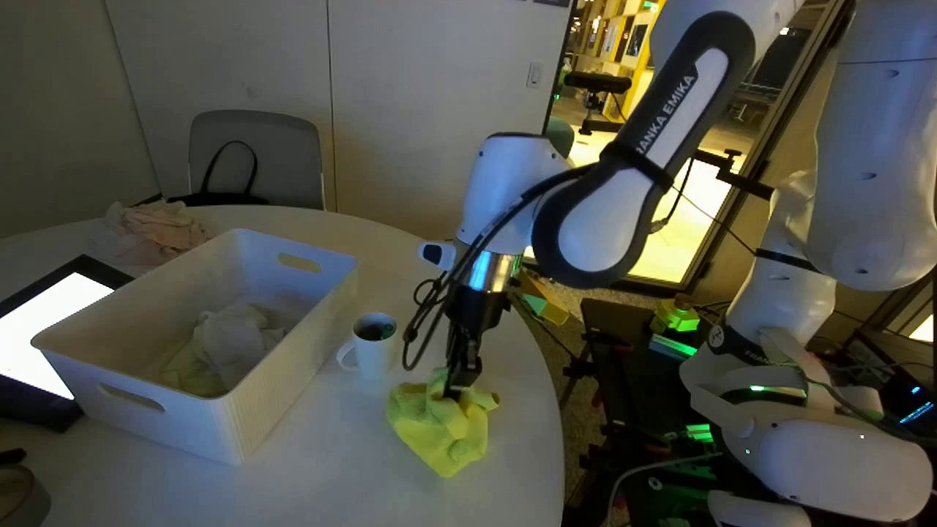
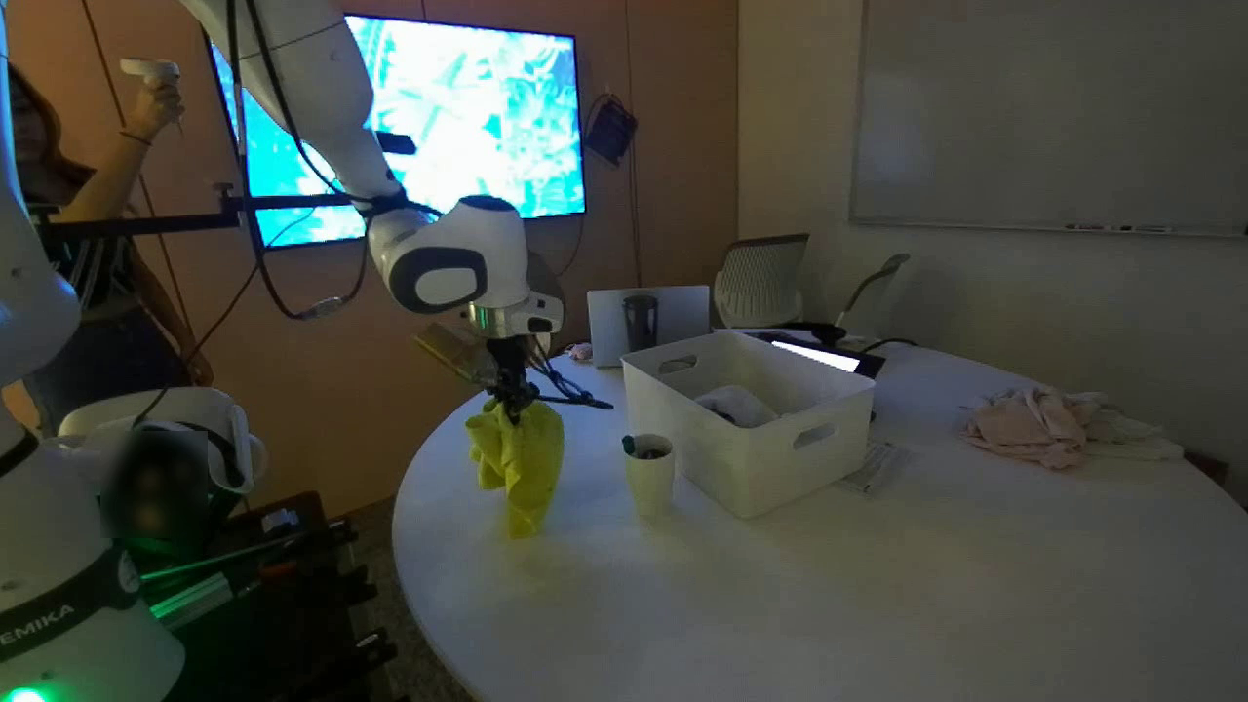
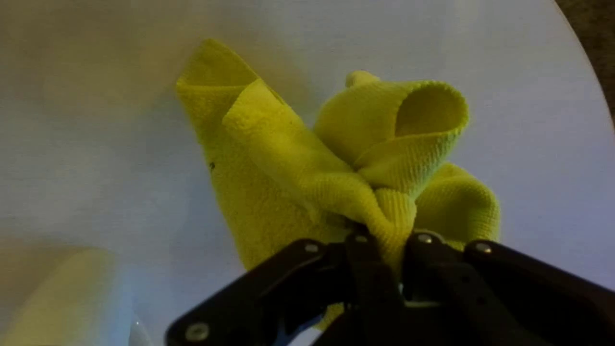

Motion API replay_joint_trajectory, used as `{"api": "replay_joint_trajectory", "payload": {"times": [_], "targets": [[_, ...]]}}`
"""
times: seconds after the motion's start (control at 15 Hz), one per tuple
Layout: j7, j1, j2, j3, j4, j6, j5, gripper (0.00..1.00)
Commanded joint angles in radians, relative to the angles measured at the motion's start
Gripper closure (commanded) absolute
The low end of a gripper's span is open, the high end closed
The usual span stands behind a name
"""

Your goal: Put each towel in the white box, and each item from the towel in the white mug

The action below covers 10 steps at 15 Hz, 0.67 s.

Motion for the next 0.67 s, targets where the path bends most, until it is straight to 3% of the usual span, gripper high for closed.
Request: {"api": "replay_joint_trajectory", "payload": {"times": [0.0,0.27,0.6], "targets": [[-0.027,0.040,-0.116,-0.066,0.021,-0.113,0.097,0.91],[0.191,0.153,-0.172,-0.238,0.021,-0.156,-0.093,0.91],[0.517,0.227,-0.138,-0.374,0.054,-0.136,-0.407,0.90]]}}
